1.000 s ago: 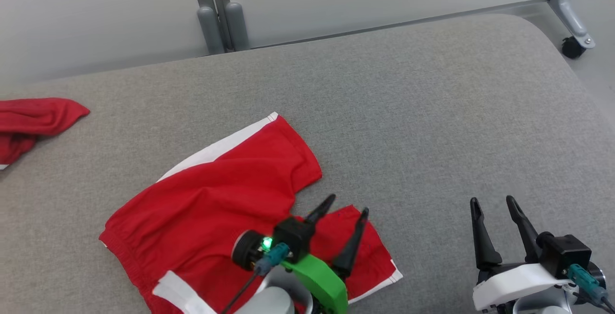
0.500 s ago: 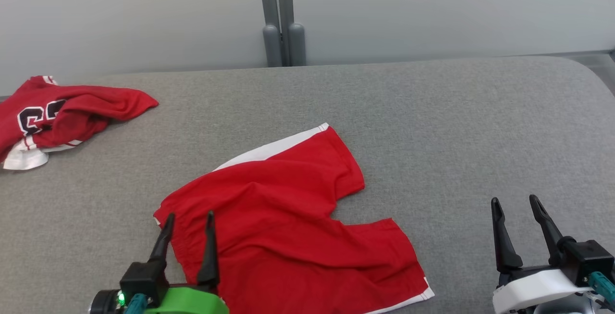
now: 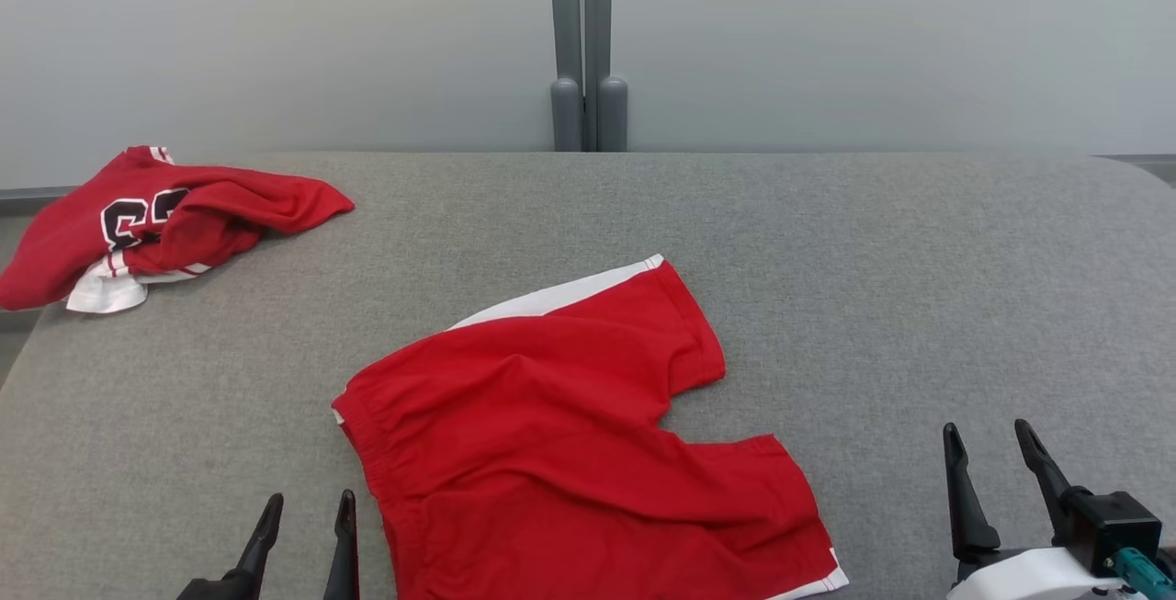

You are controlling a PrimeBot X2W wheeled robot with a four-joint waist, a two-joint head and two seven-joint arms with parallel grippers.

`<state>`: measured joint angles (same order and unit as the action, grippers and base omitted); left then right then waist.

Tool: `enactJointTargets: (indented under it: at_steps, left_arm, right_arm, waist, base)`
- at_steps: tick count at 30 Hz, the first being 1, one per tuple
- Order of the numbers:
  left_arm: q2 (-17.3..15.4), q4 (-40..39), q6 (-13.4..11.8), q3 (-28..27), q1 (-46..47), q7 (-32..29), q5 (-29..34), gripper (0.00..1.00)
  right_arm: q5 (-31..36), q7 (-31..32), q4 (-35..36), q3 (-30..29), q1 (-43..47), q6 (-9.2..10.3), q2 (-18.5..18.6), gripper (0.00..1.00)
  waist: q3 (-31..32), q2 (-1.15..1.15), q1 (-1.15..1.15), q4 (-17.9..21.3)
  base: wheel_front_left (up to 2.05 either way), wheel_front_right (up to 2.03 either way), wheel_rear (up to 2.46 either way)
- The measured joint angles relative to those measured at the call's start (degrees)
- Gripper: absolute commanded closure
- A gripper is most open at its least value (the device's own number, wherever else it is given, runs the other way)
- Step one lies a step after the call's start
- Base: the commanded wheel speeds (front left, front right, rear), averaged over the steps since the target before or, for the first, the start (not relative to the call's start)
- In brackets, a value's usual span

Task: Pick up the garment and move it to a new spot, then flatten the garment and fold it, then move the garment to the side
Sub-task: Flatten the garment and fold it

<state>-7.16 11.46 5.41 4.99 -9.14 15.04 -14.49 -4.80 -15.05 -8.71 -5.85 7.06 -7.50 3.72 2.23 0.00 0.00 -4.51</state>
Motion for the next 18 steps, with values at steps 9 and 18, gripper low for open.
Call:
enactJointTargets:
  at_steps: [9, 18]
  left_arm:
    - [2.5, 1.1, 1.5, -3.5, -0.6, 0.0, 2.8, 0.0]
    - [3.2, 1.2, 1.9, -4.7, -0.2, 0.0, 4.1, 0.0]
  right_arm:
    - [0.4, 0.0, -0.6, -0.1, 0.3, 0.01, -0.6, 0.0]
    - [0.5, 0.0, 1.1, 1.4, -0.3, 0.0, -0.8, 0.0]
  waist:
    - [0.0, 0.0, 0.0, 1.4]
    - [-0.6, 0.0, 0.0, 1.0]
  base:
    - [0.0, 0.0, 0.0]
    - [0.0, 0.0, 0.0]
